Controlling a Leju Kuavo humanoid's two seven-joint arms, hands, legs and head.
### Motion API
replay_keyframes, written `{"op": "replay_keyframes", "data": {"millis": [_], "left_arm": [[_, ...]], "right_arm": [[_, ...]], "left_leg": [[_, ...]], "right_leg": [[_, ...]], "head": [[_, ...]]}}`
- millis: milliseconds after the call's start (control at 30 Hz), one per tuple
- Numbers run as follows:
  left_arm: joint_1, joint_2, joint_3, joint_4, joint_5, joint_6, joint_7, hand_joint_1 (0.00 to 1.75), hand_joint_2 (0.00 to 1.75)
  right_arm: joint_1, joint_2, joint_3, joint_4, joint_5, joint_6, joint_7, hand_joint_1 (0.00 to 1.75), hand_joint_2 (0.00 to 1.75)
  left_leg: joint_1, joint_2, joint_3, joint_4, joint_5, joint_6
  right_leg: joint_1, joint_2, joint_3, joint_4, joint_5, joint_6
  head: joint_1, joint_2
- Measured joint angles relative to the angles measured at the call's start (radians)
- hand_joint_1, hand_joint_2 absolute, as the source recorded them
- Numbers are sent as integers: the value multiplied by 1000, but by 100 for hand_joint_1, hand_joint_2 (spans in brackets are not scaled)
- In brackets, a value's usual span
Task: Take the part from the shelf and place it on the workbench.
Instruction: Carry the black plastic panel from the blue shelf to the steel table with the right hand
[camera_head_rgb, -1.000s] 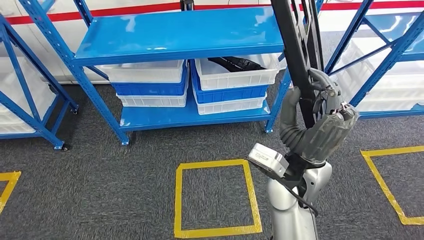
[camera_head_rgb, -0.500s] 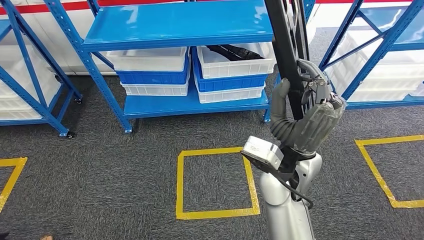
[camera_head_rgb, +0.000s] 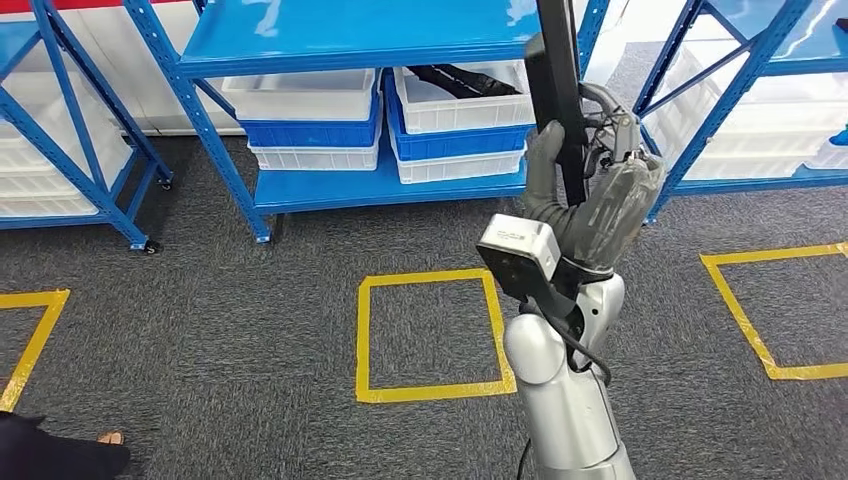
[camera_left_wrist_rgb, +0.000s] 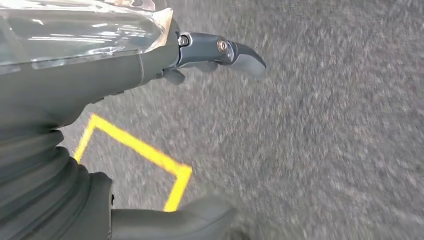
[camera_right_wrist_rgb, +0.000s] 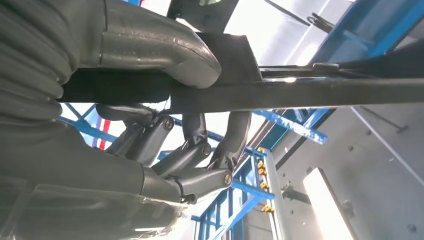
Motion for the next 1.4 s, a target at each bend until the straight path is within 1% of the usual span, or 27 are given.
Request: {"op": "replay_keyframes", "data": {"millis": [33,100,133,167,200,267,333,400,433,533,567,633,700,733,767,833,900,933,1033,1067,1133,1200,1233,1267,1300,1333,1400], "left_arm": [[-1,-7,4,-1,6,-2,-13,0,175],[-2,-18,10,-5,15,-10,-39,0,175],[-3,-22,13,-8,19,-16,-50,0,175],[-6,-26,15,-11,23,-22,-61,0,175],[-10,-29,18,-14,27,-29,-71,0,175],[-17,-36,21,-20,33,-40,-85,0,175],[-22,-40,23,-25,35,-45,-91,0,175],[-27,-43,24,-29,36,-47,-94,0,175],[-29,-45,25,-31,37,-49,-95,0,175],[-32,-51,26,-36,39,-58,-104,0,175],[-33,-54,26,-39,39,-63,-110,0,175],[-36,-57,26,-45,39,-80,-127,0,175],[-36,-57,26,-50,42,-103,-144,0,175],[-36,-57,26,-52,45,-113,-151,0,175],[-36,-58,26,-54,47,-122,-156,0,175],[-37,-58,26,-56,49,-136,-164,0,175],[-38,-58,26,-60,50,-147,-169,0,175],[-39,-58,26,-61,50,-151,-171,0,175],[-39,-58,26,-67,51,-157,-174,0,175],[-39,-58,26,-69,52,-158,-174,0,175],[-39,-58,26,-71,55,-159,-176,0,175],[-39,-58,26,-72,58,-163,-180,0,175],[-39,-58,26,-73,59,-166,-183,0,175],[-39,-58,26,-74,59,-170,-186,0,175],[-39,-58,26,-74,60,-173,-189,0,175],[-40,-58,26,-75,60,-177,-193,0,175],[-41,-57,25,-78,60,-185,-200,0,175]], "right_arm": [[-3,-4,-1,3,0,3,10,175,175],[-5,-12,-4,7,3,9,27,175,175],[-5,-16,-5,8,6,12,34,175,175],[-5,-19,-6,8,9,15,39,175,175],[-4,-24,-8,8,13,18,43,175,175],[-4,-32,-11,8,18,22,50,175,175],[-4,-38,-14,8,24,24,54,175,175],[-4,-41,-18,7,26,25,55,175,175],[-5,-41,-19,7,28,25,56,175,175],[-5,-46,-22,5,35,25,58,175,175],[-4,-48,-24,4,40,25,58,175,175],[-3,-56,-30,0,47,25,59,175,175],[4,-65,-39,-7,51,25,60,175,175],[10,-69,-44,-10,53,25,61,175,175],[15,-73,-50,-14,55,25,63,175,175],[23,-79,-60,-24,64,25,68,175,175],[27,-82,-70,-39,73,25,70,175,175],[29,-83,-75,-47,77,25,71,175,175],[36,-89,-91,-62,84,25,71,175,175],[37,-91,-96,-65,85,25,71,175,175],[37,-92,-102,-68,85,25,71,175,175],[39,-95,-107,-69,85,25,72,175,175],[41,-96,-110,-69,85,25,72,175,175],[43,-98,-113,-69,85,25,72,175,175],[44,-100,-117,-70,85,25,72,175,175],[44,-101,-120,-70,85,25,72,175,175],[43,-102,-126,-73,86,25,72,175,175]], "left_leg": [[3,-2,-7,9,-16,-5],[8,-5,-31,77,-109,-17],[10,-6,-46,138,-168,-23],[12,-7,-59,205,-209,-28],[14,-7,-66,262,-224,-32],[19,-7,-39,295,-185,-36],[24,-8,53,194,-143,-35],[21,-12,146,62,-156,-29],[18,-14,167,26,-169,-24],[13,-11,156,5,-155,4],[13,-8,147,1,-144,17],[13,-5,123,-3,-123,32],[12,-4,95,-2,-101,36],[12,-3,81,-1,-90,35],[12,-2,68,-1,-80,33],[12,-1,47,1,-62,26],[8,-1,32,5,-47,16],[6,0,28,7,-41,10],[10,0,21,10,-35,-7],[12,-1,14,26,-54,-12],[15,-4,-20,115,-131,-23],[17,-6,-63,246,-201,-31],[17,-6,-71,284,-209,-33],[18,-6,-59,285,-199,-34],[18,-6,-28,245,-174,-32],[19,-7,17,176,-144,-29],[16,-9,92,53,-113,-19]], "right_leg": [[-4,-1,-8,0,10,-10],[-10,-4,-27,-1,35,-27],[-9,-5,-39,0,48,-32],[-8,-5,-52,2,61,-33],[-8,-5,-66,4,73,-32],[-9,-5,-99,13,92,-25],[-9,-4,-126,26,105,-16],[-7,-5,-143,37,116,-3],[-7,-6,-148,39,122,5],[-6,-6,-165,46,132,25],[-6,-4,-178,66,112,24],[-7,0,-216,159,36,16],[-7,0,-249,287,-21,19],[-7,0,-253,328,-23,27],[-7,0,-238,333,-6,37],[-7,0,-157,236,34,49],[-3,1,-56,85,31,40],[-1,2,-30,36,20,31],[-4,4,-25,6,17,0],[-7,4,-26,6,24,-12],[-10,2,-33,5,38,-31],[-8,2,-46,8,48,-37],[-7,2,-51,9,51,-36],[-7,2,-55,11,53,-34],[-7,2,-57,12,54,-33],[-7,2,-58,14,55,-32],[-4,2,-62,17,57,-27]], "head": [[-1,0],[-4,0],[-5,0],[-6,0],[-6,0],[-6,0],[-6,0],[-6,0],[-5,0],[-4,0],[-2,0],[5,0],[10,0],[10,0],[11,0],[12,0],[12,0],[11,0],[9,0],[8,0],[4,0],[1,0],[0,0],[0,0],[0,0],[0,0],[1,0]]}}
